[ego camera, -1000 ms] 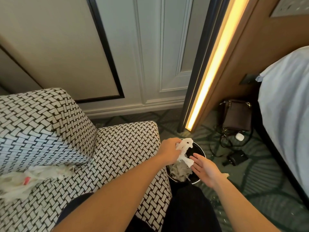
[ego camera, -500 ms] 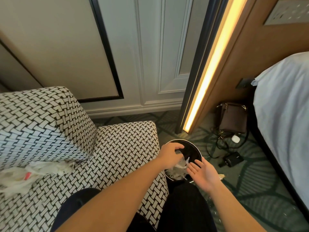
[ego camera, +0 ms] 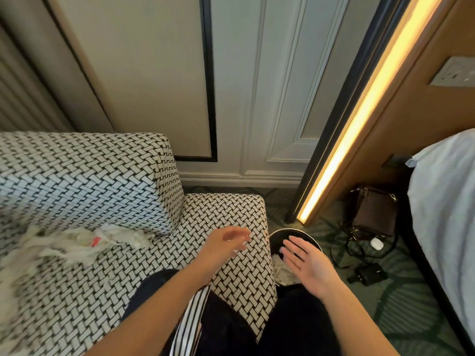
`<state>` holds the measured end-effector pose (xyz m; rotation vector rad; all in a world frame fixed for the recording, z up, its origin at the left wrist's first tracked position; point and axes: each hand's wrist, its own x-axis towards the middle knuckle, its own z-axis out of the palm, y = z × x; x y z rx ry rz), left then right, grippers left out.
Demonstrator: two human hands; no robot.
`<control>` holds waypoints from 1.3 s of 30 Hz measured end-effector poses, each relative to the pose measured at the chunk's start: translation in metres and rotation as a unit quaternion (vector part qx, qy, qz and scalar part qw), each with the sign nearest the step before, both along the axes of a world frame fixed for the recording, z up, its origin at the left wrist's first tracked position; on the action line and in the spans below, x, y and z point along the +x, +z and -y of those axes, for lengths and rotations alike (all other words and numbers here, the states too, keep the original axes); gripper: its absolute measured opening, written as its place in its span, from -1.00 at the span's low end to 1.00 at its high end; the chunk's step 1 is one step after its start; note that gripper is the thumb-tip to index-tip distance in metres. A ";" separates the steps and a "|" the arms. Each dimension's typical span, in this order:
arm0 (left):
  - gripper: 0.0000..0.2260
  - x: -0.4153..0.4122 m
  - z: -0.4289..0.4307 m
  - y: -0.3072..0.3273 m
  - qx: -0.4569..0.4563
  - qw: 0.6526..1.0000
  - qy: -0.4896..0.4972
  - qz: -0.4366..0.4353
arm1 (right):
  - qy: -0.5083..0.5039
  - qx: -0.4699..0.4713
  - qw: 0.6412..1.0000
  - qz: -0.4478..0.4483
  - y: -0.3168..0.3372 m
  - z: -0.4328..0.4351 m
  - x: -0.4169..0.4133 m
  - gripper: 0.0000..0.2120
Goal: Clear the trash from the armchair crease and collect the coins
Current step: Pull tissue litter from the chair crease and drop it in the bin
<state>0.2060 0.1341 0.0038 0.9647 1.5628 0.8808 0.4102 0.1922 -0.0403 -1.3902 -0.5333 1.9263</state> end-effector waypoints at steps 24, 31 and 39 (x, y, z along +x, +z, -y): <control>-0.87 -0.210 0.318 -0.021 -0.047 0.884 0.464 0.028 | 0.487 0.176 0.852 0.077 0.040 0.190 -0.314 -0.71; -0.91 -0.226 0.355 -0.043 -0.083 0.847 0.524 0.040 | 0.656 0.304 0.672 0.160 -0.001 0.246 -0.368 -0.69; -0.90 -0.222 0.373 -0.053 -0.087 0.851 0.516 0.035 | 0.731 0.407 0.505 0.211 -0.032 0.275 -0.398 -0.56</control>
